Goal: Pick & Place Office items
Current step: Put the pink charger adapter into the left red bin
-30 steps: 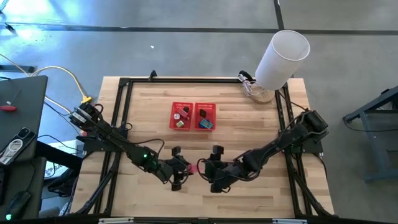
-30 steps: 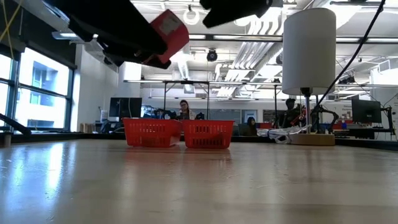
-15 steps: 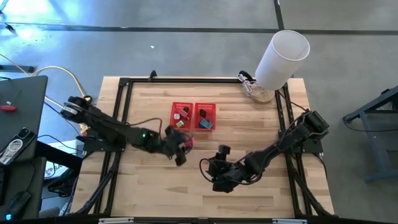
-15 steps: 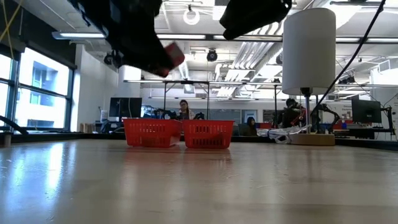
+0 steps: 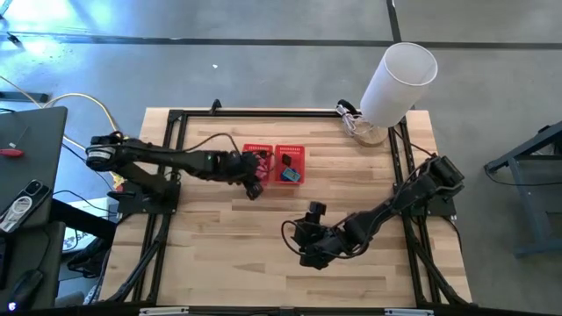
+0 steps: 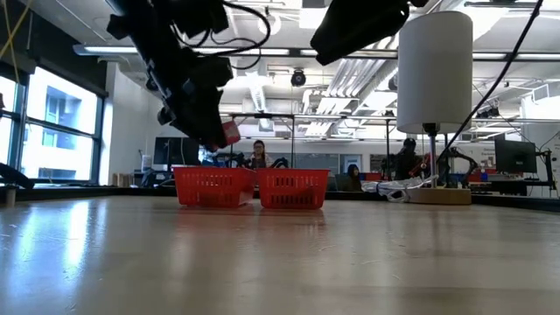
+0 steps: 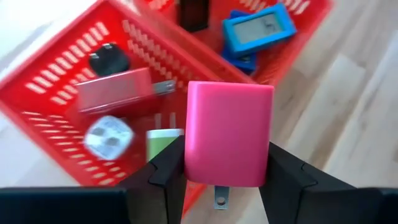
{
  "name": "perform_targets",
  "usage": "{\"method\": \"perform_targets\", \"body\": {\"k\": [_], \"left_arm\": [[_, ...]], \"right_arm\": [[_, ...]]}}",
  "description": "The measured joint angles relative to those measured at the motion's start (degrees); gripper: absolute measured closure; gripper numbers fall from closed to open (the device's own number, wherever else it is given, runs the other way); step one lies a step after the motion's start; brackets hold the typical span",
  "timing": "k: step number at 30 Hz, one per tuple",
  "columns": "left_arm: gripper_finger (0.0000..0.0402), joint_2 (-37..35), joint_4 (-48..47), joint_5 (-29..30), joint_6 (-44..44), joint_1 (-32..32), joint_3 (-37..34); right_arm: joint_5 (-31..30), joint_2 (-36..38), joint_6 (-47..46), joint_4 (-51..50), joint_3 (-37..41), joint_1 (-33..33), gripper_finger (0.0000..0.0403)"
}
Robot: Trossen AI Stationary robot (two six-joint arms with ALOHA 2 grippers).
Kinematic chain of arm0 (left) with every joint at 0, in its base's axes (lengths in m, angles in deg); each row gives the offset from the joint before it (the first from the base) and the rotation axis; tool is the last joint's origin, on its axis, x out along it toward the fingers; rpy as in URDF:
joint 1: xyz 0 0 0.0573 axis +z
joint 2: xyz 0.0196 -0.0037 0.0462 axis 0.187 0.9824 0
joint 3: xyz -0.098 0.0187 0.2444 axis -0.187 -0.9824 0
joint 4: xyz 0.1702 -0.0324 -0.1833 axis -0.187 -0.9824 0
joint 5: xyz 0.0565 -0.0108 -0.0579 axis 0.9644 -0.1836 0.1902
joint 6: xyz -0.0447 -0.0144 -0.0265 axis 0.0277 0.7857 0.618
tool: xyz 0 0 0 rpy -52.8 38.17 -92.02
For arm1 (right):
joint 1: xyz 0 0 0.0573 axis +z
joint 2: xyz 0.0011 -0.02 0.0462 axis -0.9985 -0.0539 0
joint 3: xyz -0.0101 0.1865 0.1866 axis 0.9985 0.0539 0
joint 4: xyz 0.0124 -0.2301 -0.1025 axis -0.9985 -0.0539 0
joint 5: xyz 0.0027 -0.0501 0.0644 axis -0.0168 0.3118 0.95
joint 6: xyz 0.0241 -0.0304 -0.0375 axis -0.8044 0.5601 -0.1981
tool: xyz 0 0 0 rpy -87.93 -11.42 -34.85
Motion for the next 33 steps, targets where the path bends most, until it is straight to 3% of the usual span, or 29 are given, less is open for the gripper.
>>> {"method": "perform_targets", "body": {"k": [11, 17, 29, 33], "left_arm": [[0.0257, 0.33, -6.94, -5.39, -6.54, 6.72, 1.41], [0.0257, 0.33, -7.61, -9.78, -9.82, 9.77, 1.46], [0.0256, 5.49, -7.90, -13.07, -16.21, 12.79, 1.51], [0.0225, 5.42, -7.64, -14.11, -16.27, 13.17, 1.51]], "right_arm": [[0.12, -0.04, 1.55, -0.20, 0.00, -2.03, 0.0187], [0.66, -0.04, 3.07, 0.03, 0.00, -3.74, 0.0187], [1.01, -0.06, 4.61, -0.20, 0.00, -6.68, 0.0187], [1.99, -0.05, 5.46, -0.38, 0.00, -7.54, 0.0187]]}}
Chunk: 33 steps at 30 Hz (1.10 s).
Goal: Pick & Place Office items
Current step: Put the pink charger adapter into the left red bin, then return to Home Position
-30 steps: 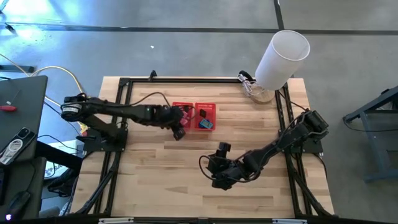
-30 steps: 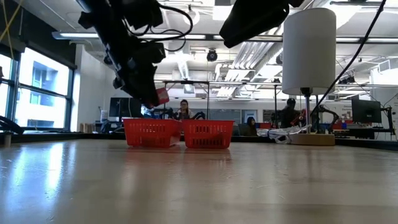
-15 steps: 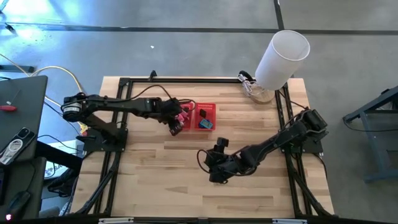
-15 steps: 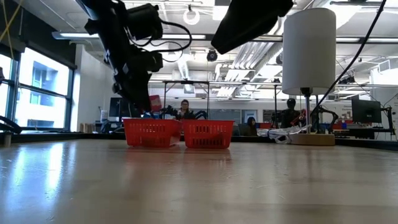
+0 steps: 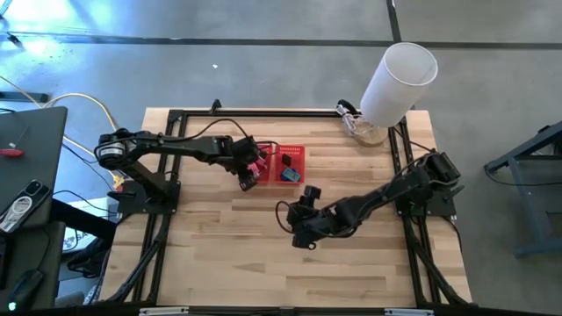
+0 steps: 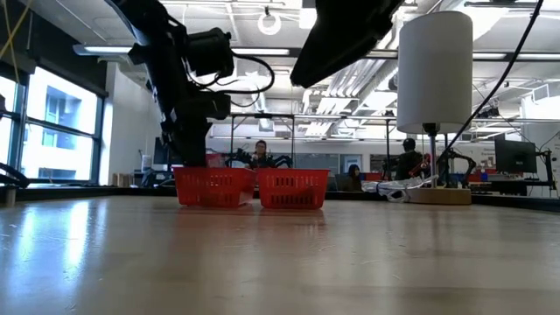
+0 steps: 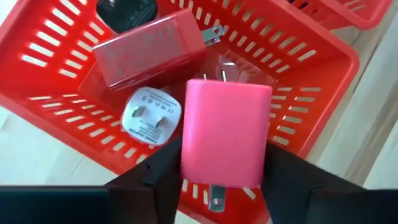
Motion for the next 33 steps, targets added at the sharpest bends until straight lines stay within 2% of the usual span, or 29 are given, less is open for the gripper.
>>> {"method": "perform_targets", "body": {"k": [6, 13, 18, 22, 33], "left_arm": [[0.0201, 0.00, 0.08, 0.02, 0.00, 0.00, 0.00], [0.0198, -0.34, 1.11, 0.05, -1.20, -0.02, 0.21], [0.0197, -1.88, 1.32, 0.24, -1.86, -0.02, 2.11], [0.0196, -2.83, 0.94, 0.24, -1.81, -0.02, 3.17], [0.0196, -6.27, -4.09, 0.39, -0.26, -1.96, 3.65]], "right_arm": [[1.75, -0.01, 0.25, -0.02, 0.00, -0.68, 0.0187], [1.92, -0.02, 0.41, 0.25, 0.00, -0.69, 0.0187], [6.39, -0.02, 0.60, 1.08, 0.00, -1.02, 0.0187], [6.49, -0.02, 0.62, 1.31, 0.00, -1.10, 0.0187], [8.88, -0.02, 3.25, 1.73, 0.00, -1.44, 0.0188]]}}
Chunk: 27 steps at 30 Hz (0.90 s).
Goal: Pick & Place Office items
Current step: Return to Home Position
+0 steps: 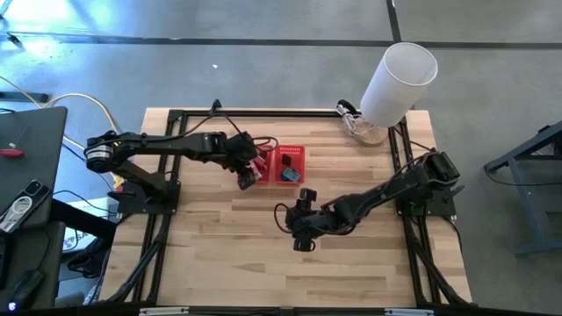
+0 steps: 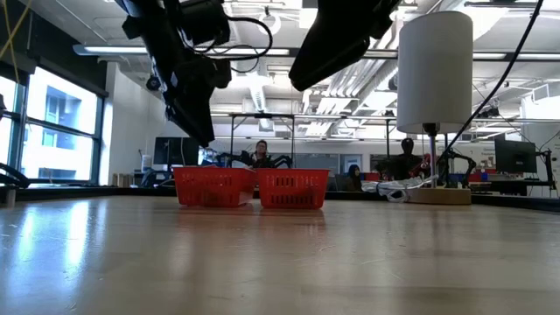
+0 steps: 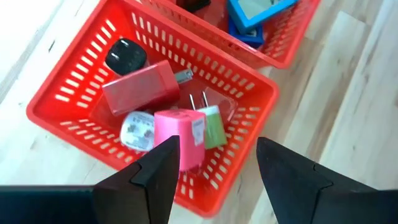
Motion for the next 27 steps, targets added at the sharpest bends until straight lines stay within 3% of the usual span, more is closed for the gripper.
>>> {"method": "perform_targets", "body": {"k": [6, 13, 20, 23, 27], "left_arm": [[0.0217, -3.50, -4.84, 0.00, -0.92, -1.95, 0.00], [0.0300, -11.63, -14.43, 3.83, -0.18, -6.75, 0.00], [0.0387, -22.64, -14.03, 5.91, -1.29, -13.67, -0.07], [0.0398, -27.11, -13.71, 9.82, -0.68, -16.39, -0.12], [0.0400, -32.75, -11.33, 13.98, -0.30, -19.55, -1.78]], "right_arm": [[-0.90, 0.00, 0.10, -1.51, 0.00, -0.42, 0.0237], [-1.15, 2.57, -3.12, -17.23, 0.05, -0.24, 0.0384], [-2.53, 11.52, -2.87, -19.57, 2.56, 2.67, 0.0400], [-3.25, 18.28, -1.08, -16.15, 8.17, 5.14, 0.0400], [-3.97, 29.18, 2.05, -4.48, 19.66, 6.89, 0.0401]]}}
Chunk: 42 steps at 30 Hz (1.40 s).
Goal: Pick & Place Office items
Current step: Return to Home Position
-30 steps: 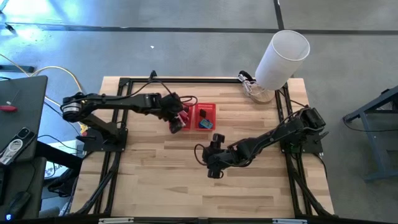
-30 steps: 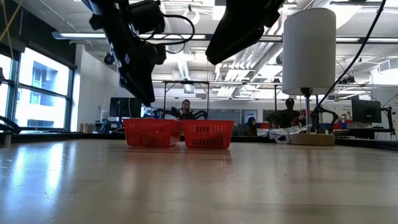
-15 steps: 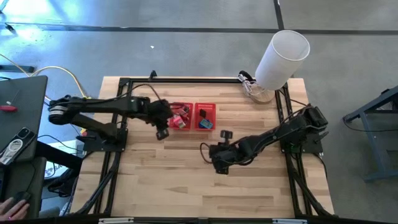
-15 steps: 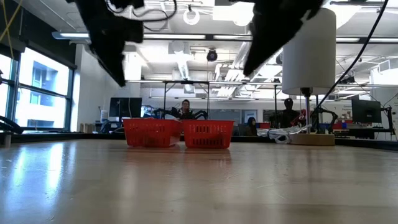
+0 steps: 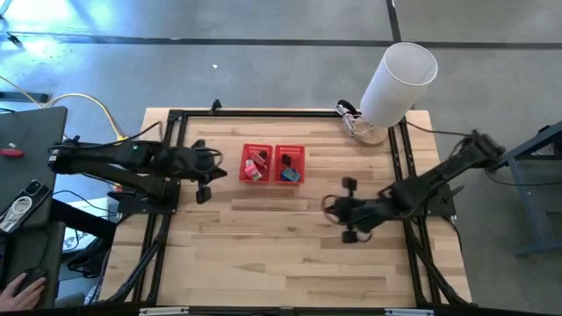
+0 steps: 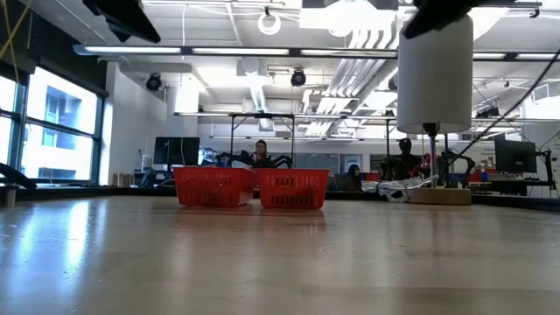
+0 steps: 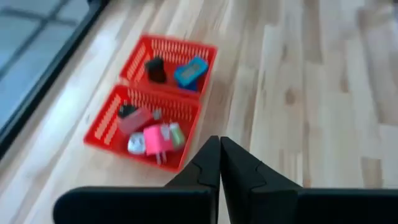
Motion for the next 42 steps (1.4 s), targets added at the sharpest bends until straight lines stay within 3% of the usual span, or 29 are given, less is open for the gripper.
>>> {"method": "perform_targets", "body": {"k": [10, 14, 19, 22, 32, 42], "left_arm": [[0.0400, -13.87, 14.05, 0.18, -2.66, -2.84, -12.49], [0.0400, -18.99, 17.74, -0.62, -2.25, -4.03, -18.53], [0.0400, -26.33, 23.74, -0.65, -1.58, -6.05, -26.20], [0.0400, -29.96, 26.74, -0.64, -1.74, -6.66, -29.99], [0.0400, -37.63, 32.79, -0.83, -0.82, -8.63, -39.97], [0.0400, -42.73, 34.33, -2.60, -2.18, -10.69, -46.64]], "right_arm": [[10.64, 23.39, 7.08, 31.37, 28.64, -3.79, 0.0400], [12.49, 31.38, 6.43, 34.79, 36.04, -6.35, 0.0400], [19.31, 39.14, 6.86, 40.80, 44.47, -9.19, 0.0400], [19.58, 44.19, 6.79, 42.53, 49.17, -11.19, 0.0400], [26.49, 55.72, 5.16, 42.86, 57.46, -17.99, 0.0400], [33.21, 56.93, 4.62, 42.15, 57.48, -22.10, 0.0400]]}}
